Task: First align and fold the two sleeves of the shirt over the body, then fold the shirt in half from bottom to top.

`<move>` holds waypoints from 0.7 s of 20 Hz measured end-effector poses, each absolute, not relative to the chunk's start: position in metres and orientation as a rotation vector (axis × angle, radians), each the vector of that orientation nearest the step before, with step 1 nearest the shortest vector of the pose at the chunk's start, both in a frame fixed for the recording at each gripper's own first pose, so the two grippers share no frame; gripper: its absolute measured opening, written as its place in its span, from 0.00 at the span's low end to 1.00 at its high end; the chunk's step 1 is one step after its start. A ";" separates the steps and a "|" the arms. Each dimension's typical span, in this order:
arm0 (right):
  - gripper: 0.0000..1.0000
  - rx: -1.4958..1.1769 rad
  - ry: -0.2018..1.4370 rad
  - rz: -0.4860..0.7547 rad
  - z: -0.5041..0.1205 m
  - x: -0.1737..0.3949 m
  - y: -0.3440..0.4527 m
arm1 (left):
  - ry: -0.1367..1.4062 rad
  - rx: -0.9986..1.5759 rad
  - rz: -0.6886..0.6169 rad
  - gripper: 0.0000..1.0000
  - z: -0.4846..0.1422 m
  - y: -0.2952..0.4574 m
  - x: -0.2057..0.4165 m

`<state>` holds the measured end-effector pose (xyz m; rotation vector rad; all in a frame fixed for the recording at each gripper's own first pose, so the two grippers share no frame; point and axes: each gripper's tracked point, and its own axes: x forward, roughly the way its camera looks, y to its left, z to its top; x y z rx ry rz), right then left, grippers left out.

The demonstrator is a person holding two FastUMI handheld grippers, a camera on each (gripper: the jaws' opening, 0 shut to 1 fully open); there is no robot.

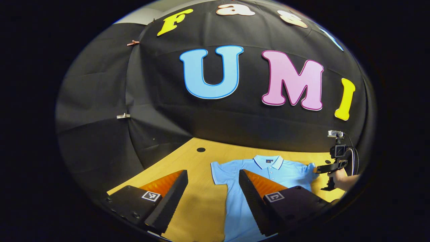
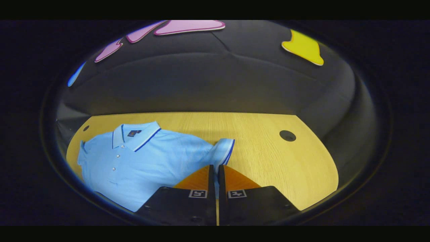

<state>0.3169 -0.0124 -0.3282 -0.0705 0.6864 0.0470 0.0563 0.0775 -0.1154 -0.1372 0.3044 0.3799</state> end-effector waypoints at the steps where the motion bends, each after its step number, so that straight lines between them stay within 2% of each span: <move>1: 0.08 -0.094 0.666 0.052 -0.322 0.318 -0.007 | 0.303 -0.143 0.384 0.97 -0.116 0.082 0.053; 3: 0.08 -0.132 0.628 0.075 -0.305 0.317 0.013 | 0.301 -0.144 0.383 0.97 -0.116 0.086 0.047; 4: 0.02 -0.144 0.609 0.092 -0.297 0.317 0.025 | 0.301 -0.137 0.381 0.97 -0.117 0.088 0.043; 5: 0.07 -0.156 0.596 0.111 -0.288 0.316 0.036 | 0.301 -0.126 0.379 0.97 -0.117 0.090 0.040; 6: 0.02 -0.170 0.583 0.129 -0.282 0.316 0.050 | 0.301 -0.119 0.376 0.97 -0.118 0.093 0.038; 8: 0.02 -0.211 0.562 0.176 -0.276 0.312 0.083 | 0.301 -0.121 0.372 0.97 -0.120 0.098 0.031; 12: 0.02 -0.313 0.560 0.285 -0.289 0.291 0.151 | 0.313 -0.128 0.371 0.97 -0.129 0.108 0.023; 13: 0.07 -0.318 0.574 0.315 -0.295 0.283 0.167 | 0.318 -0.129 0.371 0.97 -0.131 0.111 0.021; 14: 0.02 -0.316 0.584 0.345 -0.301 0.274 0.182 | 0.323 -0.131 0.371 0.97 -0.135 0.113 0.020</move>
